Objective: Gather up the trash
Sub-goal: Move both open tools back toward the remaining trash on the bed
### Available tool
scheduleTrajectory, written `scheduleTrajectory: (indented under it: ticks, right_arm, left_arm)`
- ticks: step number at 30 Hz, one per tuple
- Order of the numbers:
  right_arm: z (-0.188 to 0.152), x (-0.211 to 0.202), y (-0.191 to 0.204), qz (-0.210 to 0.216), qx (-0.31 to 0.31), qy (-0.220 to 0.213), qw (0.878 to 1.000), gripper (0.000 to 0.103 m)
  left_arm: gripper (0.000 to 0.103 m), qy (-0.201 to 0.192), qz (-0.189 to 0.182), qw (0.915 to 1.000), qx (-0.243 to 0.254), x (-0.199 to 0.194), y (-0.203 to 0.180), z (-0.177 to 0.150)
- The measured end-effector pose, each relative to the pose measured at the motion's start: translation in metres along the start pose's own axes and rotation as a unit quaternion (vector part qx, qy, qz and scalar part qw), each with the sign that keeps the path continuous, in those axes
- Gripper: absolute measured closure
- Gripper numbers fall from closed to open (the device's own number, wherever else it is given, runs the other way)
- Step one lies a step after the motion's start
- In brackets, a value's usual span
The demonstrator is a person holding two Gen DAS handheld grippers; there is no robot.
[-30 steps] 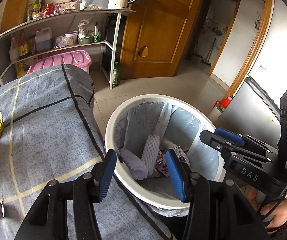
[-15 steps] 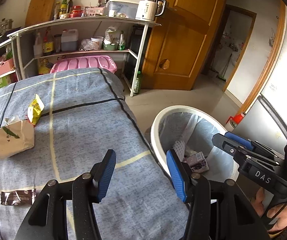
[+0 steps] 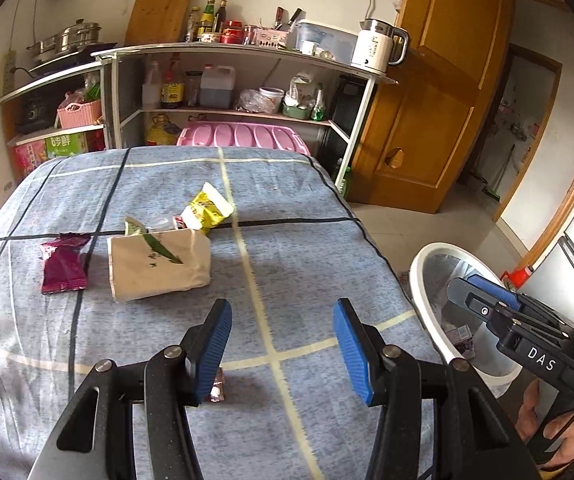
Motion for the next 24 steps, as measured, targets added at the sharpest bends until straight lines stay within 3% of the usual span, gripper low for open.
scheduleTrajectory:
  ticks: [10, 22, 24]
  right_arm:
    - [0.003, 0.035, 0.060, 0.038, -0.038, 0.017, 0.998, 0.056]
    - [0.007, 0.076, 0.104, 0.068, -0.065, 0.046, 0.995, 0.056]
    - [0.007, 0.084, 0.111, 0.074, -0.071, 0.048, 0.994, 0.050]
  left_arm:
    - [0.050, -0.011, 0.052, 0.9983, -0.026, -0.013, 0.065, 0.002]
    - [0.050, -0.008, 0.094, 0.9947, -0.042, -0.014, 0.122, 0.001]
    - [0.050, -0.006, 0.096, 0.9943, -0.045, -0.012, 0.132, 0.002]
Point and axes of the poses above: each gripper's, at about its wrist camera, not at the fingertips, and x roughly the way its jaws point, y to its left, z to its top, the point moved 9 cm from there along x, roughly the way its jaws point, and after that the axes turned 3 degrees about -y, right-handed, at the moved point
